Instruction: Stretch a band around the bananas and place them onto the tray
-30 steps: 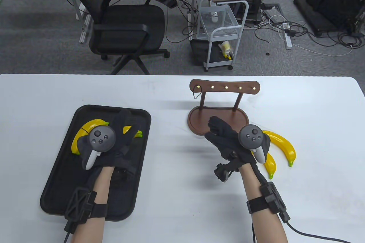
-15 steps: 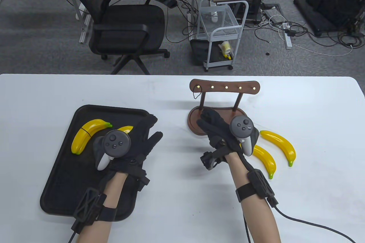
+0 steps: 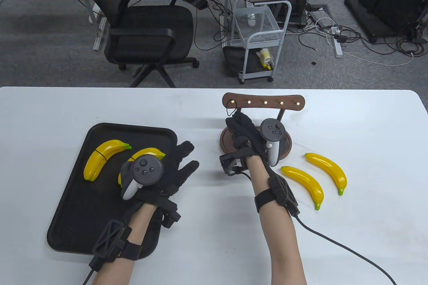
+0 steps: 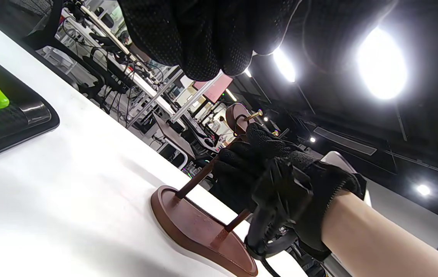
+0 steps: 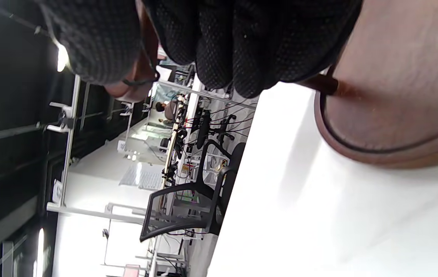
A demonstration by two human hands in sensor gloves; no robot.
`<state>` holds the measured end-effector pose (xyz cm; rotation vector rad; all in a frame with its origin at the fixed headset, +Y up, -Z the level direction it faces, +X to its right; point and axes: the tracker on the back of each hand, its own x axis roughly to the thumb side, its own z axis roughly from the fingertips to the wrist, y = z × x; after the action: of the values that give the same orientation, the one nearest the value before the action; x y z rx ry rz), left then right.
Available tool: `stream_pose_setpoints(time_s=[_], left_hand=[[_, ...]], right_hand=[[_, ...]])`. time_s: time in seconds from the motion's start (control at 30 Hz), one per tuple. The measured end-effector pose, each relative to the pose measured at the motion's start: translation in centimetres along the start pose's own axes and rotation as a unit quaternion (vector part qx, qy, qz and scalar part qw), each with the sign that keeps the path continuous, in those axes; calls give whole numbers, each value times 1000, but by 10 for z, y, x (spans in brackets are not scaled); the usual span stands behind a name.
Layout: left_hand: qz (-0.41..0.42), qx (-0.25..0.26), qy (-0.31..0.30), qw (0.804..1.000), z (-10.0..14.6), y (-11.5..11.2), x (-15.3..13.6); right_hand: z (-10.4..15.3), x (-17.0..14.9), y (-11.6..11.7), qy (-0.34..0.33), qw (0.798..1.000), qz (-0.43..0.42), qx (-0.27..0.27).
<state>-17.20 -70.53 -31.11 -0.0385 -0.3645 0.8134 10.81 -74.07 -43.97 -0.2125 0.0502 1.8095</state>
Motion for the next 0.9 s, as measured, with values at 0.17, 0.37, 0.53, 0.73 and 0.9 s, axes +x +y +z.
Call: stream_pose_setpoints(time_s=[0.17, 0.37, 0.53, 0.73, 0.9], left_hand=[[2, -2, 3, 1000, 0, 0, 0], [4, -1, 8, 1000, 1, 0, -2], [3, -4, 8, 1000, 0, -1, -2], [4, -2, 9, 1000, 1, 1, -2], [6, -1, 10, 1000, 1, 1, -2]], right_hand=[[-7, -5, 7, 14, 998, -59, 8], [-9, -4, 9, 32, 995, -91, 2], [-10, -2, 7, 35, 996, -85, -11], [-7, 3, 1, 24, 995, -91, -13], [-2, 14, -5, 10, 996, -90, -19]])
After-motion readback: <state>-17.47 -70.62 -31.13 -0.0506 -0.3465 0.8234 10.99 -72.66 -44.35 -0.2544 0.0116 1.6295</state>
